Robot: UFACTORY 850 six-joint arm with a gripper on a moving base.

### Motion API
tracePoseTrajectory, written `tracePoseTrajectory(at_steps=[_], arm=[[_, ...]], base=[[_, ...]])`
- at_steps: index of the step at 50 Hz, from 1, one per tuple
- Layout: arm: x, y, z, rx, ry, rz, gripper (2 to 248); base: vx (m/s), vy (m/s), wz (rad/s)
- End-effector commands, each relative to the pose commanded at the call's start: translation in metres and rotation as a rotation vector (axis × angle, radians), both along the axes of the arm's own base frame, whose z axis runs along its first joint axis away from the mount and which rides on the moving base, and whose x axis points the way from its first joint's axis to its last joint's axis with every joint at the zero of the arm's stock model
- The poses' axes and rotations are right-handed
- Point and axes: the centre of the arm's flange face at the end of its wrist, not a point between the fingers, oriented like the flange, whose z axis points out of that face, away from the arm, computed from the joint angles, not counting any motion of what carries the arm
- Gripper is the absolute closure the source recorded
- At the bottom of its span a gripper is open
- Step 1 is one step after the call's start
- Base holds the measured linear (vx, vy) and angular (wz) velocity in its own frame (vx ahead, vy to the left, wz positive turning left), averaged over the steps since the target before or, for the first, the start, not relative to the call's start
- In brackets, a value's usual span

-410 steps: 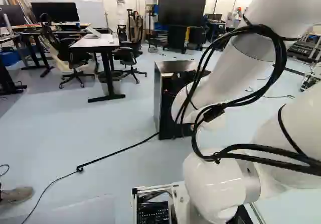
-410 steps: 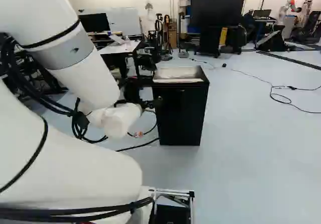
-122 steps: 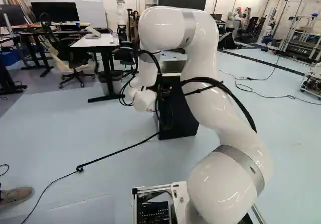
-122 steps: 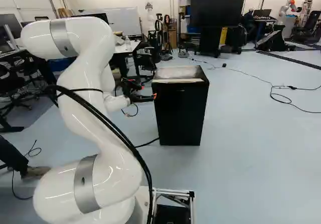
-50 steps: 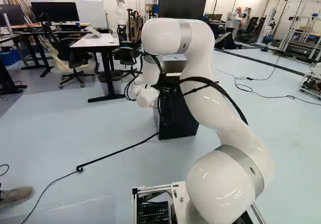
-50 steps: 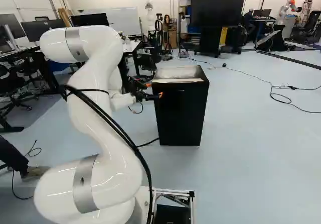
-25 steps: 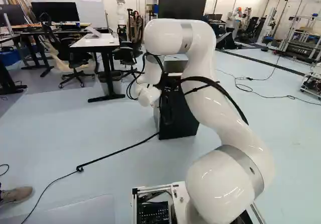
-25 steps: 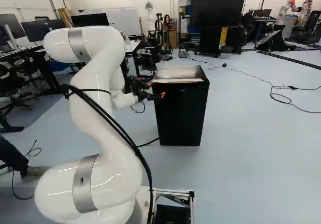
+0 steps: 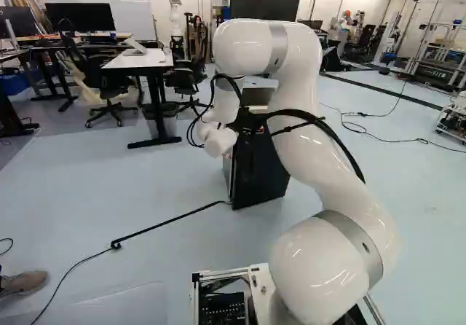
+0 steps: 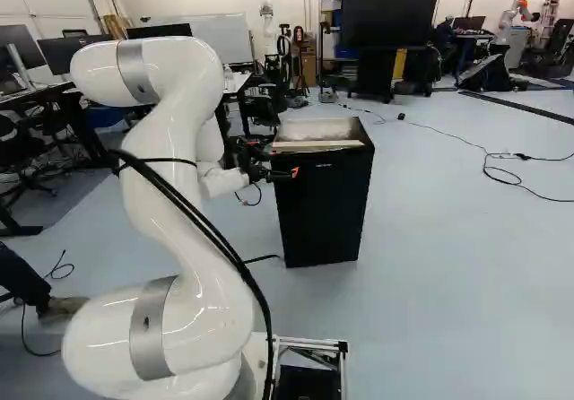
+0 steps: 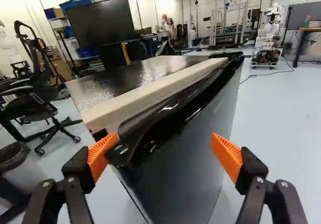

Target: Open the fridge door

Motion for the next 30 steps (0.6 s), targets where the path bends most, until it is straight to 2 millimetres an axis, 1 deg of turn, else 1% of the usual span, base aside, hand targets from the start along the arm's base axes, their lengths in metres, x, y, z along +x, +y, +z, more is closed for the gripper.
tracePoseTrajectory(at_steps=[30], arm=[[-0.065,-0.007,0.008,-0.022,0.071,0.012,3]], base=[[0.0,0.0,0.0]])
